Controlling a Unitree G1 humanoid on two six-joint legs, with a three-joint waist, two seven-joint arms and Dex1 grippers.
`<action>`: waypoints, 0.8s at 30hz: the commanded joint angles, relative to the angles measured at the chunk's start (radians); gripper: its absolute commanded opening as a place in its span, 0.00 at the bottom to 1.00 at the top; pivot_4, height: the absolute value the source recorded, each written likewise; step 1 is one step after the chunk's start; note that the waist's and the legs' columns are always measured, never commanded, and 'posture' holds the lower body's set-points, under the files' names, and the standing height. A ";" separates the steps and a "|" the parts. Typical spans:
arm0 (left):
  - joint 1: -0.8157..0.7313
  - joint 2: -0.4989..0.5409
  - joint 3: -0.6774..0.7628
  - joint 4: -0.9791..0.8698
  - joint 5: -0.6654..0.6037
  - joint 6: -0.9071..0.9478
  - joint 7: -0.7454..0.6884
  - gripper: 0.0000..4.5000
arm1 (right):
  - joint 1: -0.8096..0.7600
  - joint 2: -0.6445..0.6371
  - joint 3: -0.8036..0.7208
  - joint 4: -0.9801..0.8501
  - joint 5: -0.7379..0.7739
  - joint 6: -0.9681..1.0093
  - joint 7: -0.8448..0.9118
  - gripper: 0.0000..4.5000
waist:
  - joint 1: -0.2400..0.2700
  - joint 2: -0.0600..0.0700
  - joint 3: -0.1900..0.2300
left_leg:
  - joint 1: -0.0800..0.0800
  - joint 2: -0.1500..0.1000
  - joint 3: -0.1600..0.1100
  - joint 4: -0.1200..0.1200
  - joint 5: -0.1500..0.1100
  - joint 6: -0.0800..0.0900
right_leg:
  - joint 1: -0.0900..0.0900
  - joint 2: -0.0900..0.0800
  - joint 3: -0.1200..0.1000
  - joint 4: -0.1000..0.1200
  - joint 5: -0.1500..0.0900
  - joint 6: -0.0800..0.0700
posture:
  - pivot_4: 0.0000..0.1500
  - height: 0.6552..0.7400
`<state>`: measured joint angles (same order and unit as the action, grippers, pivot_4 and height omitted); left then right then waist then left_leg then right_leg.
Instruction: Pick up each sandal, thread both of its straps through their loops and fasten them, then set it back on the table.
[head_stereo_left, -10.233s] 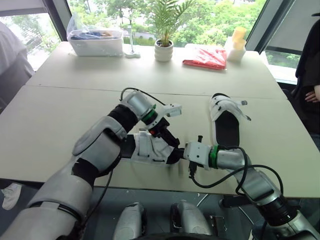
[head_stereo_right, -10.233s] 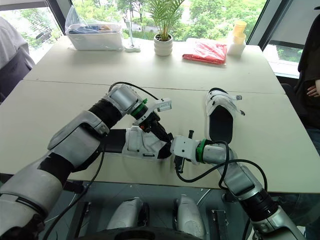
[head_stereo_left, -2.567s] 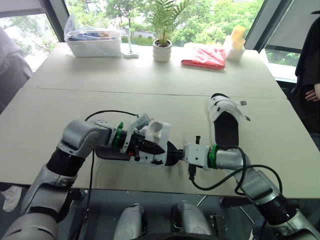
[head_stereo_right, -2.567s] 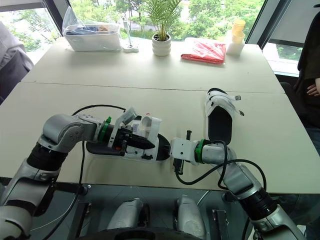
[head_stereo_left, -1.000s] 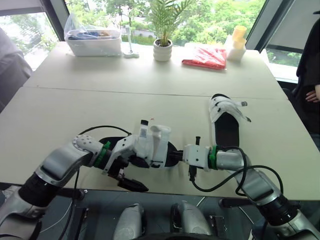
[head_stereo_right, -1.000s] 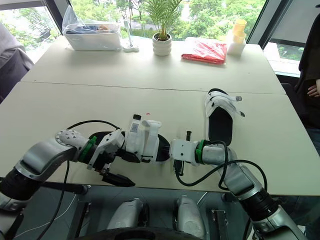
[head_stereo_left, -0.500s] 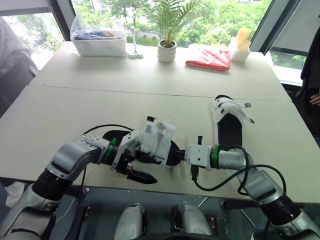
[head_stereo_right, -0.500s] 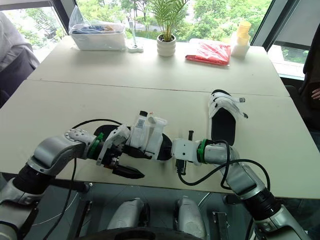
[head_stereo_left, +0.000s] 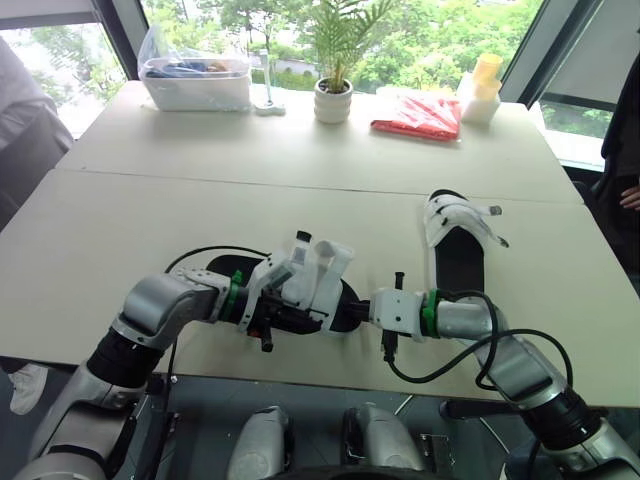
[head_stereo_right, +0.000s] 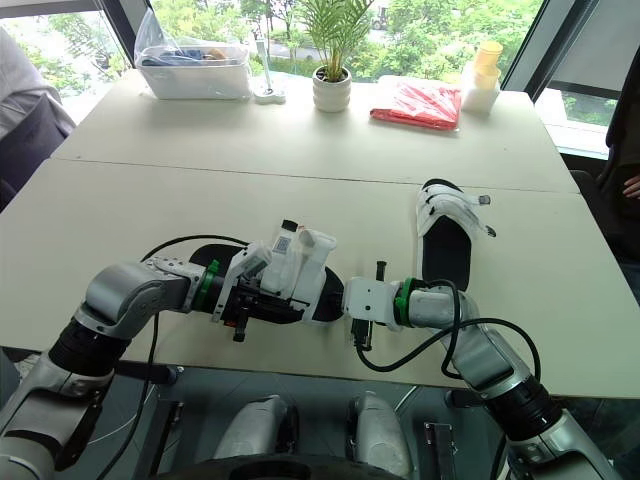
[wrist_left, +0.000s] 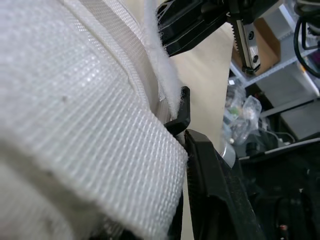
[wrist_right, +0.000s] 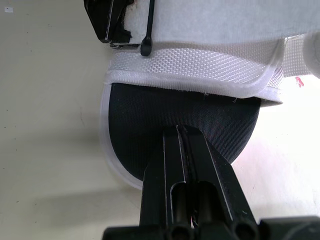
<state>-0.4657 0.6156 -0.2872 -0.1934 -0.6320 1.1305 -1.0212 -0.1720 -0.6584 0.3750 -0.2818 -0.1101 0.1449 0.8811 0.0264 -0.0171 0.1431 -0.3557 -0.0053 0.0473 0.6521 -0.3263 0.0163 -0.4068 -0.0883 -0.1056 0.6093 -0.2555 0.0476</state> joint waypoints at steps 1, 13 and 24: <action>0.012 0.042 0.040 -0.057 -0.038 -0.004 -0.033 0.01 | 0.072 -0.017 0.119 0.136 -0.053 0.071 0.070 0.00 | -0.002 0.000 0.000 | 0.000 0.000 0.000 0.000 0.000 0.000 | 0.000 0.000 0.000 0.000 0.000 0.000 | 1.00 0.81; 0.074 0.391 -0.057 -0.261 -0.203 0.059 -0.388 0.01 | 0.062 -0.021 0.125 0.157 -0.067 0.053 0.076 0.00 | -0.017 0.005 0.004 | -0.001 0.000 0.000 -0.005 0.000 -0.001 | -0.003 0.000 -0.001 0.000 -0.001 -0.003 | 1.00 0.81; -0.195 0.122 0.157 -0.032 -0.503 0.441 -0.194 0.01 | 0.054 -0.020 0.124 0.172 -0.069 0.045 0.078 0.00 | -0.020 -0.001 0.003 | -0.004 0.000 -0.001 -0.005 0.000 0.000 | -0.001 0.000 -0.002 0.000 -0.002 -0.001 | 1.00 0.81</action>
<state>-0.6026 0.7839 -0.2199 -0.2723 -1.0371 1.5047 -1.2512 -0.1821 -0.6517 0.3816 -0.2820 -0.1015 0.1212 0.9005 0.0062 -0.0183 0.1460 -0.3591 -0.0051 0.0465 0.6478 -0.3261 0.0159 -0.4065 -0.0881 -0.1076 0.6101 -0.2577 0.0475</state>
